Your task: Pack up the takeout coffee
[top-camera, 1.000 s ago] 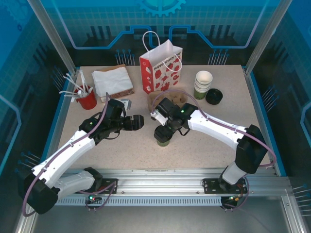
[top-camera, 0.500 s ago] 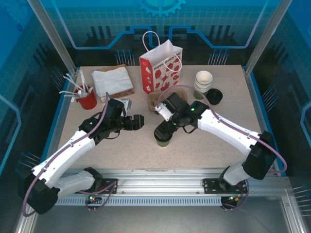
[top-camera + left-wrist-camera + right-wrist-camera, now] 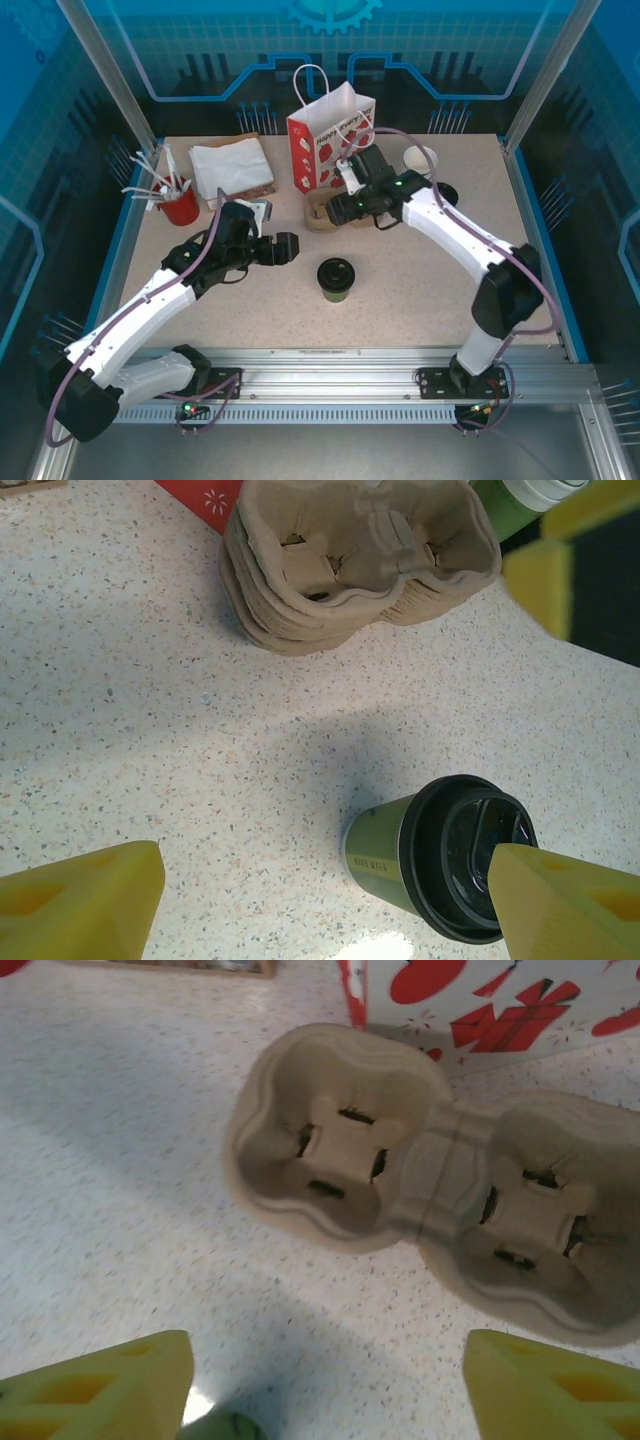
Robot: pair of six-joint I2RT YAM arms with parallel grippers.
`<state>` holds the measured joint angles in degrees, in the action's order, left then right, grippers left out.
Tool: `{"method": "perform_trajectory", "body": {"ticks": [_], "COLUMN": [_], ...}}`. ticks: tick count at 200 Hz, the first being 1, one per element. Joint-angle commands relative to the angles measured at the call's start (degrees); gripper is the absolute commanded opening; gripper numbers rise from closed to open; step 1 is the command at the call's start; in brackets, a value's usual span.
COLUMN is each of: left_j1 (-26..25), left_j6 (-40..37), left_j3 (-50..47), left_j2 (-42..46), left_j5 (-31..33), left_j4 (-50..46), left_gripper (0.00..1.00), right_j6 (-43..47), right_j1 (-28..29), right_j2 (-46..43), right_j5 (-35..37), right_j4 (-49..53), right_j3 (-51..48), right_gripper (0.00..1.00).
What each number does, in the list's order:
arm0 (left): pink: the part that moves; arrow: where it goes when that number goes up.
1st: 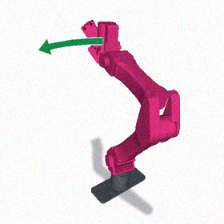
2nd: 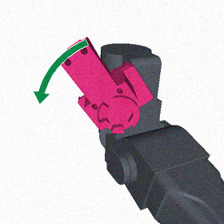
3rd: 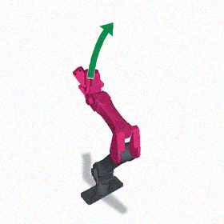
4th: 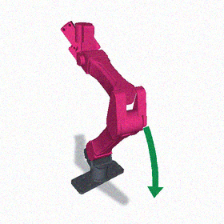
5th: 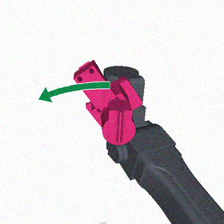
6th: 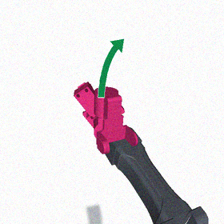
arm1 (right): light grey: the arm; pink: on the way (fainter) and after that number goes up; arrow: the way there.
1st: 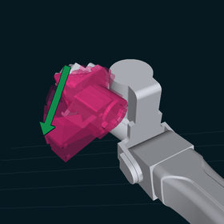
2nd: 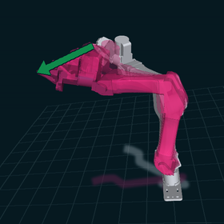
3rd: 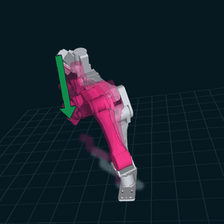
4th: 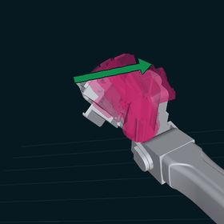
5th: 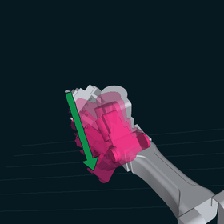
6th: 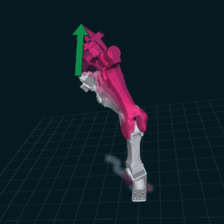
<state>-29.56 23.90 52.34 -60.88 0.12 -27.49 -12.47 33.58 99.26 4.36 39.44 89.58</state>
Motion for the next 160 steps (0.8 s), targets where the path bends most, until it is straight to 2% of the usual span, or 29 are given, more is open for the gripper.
{"method": "perform_trajectory", "body": {"ticks": [1, 36, 73, 123, 160], "left_j1": [0.37, 0.35, 0.38, 0.34, 0.25], "left_j6": [-0.61, -0.87, -1.28, -1.30, -1.31], "left_j3": [0.59, 1.08, 1.54, 1.37, 1.28], "left_j2": [-0.44, -0.95, -1.42, -1.95, -2.19], "left_j5": [-1.10, -1.78, -2.23, -2.58, -2.60], "left_j4": [1.33, 1.21, 0.77, 1.01, 1.19], "left_gripper": [0.86, 0.86, 0.86, 0.86, 0.86], "right_j6": [-2.56, -2.47, -2.04, -1.49, -2.20], "right_j1": [-0.36, -1.26, -1.84, -2.18, -2.45], "right_j2": [5.11, 13.86, 19.62, 22.50, 22.47], "right_j5": [5.88, 9.13, 11.36, 12.65, 11.28], "right_j4": [-1.19, 0.08, 1.15, 2.44, 1.96], "right_j3": [4.48, 10.81, 14.92, 16.42, 15.67], "right_gripper": [0.66, 0.60, 0.62, 0.62, 0.53]}}
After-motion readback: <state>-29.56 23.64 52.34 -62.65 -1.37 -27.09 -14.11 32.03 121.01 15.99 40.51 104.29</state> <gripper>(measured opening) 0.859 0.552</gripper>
